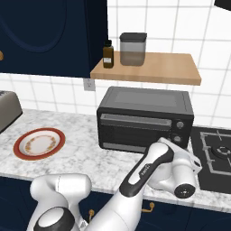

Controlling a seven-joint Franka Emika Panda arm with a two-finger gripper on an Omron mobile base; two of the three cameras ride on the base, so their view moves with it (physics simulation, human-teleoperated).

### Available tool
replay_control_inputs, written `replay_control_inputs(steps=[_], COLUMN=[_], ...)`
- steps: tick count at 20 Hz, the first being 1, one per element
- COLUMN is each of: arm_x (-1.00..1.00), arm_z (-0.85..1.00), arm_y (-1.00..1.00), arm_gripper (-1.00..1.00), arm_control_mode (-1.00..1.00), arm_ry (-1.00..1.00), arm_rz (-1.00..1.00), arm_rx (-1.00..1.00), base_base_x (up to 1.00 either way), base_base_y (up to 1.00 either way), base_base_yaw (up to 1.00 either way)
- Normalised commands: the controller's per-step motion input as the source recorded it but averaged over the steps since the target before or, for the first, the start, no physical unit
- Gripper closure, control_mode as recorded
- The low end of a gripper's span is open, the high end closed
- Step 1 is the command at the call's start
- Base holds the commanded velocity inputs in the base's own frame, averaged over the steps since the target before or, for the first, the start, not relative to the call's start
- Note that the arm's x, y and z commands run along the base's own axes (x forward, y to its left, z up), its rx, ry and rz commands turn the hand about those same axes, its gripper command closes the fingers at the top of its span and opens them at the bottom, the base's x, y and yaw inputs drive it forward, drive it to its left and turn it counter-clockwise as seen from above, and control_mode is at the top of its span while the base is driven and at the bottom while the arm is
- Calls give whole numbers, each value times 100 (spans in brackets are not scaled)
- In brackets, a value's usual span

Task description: Pick up the kebab skewer and baguette bread, and place them inside the toaster oven. Close the toaster oven door and start by setting the timer.

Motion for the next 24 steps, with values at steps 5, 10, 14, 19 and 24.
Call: replay_control_inputs(steps=[5,10,14,19,24], arm_x=[1,1,54,61,8], arm_z=[0,0,12,3,16], arm_y=[0,1,9,3,0], arm_gripper=[-100,-100,-100,-100,-100], arm_control_mode=[-100,-100,-100,-100,-100], arm_ry=[0,0,0,0,0], arm_rz=[-1,-1,-1,0,0], arm_rx=[10,1,1,3,3], base_base_x=[0,0,0,0,0], base_base_y=[0,0,0,0,0], base_base_yaw=[0,0,0,0,0])
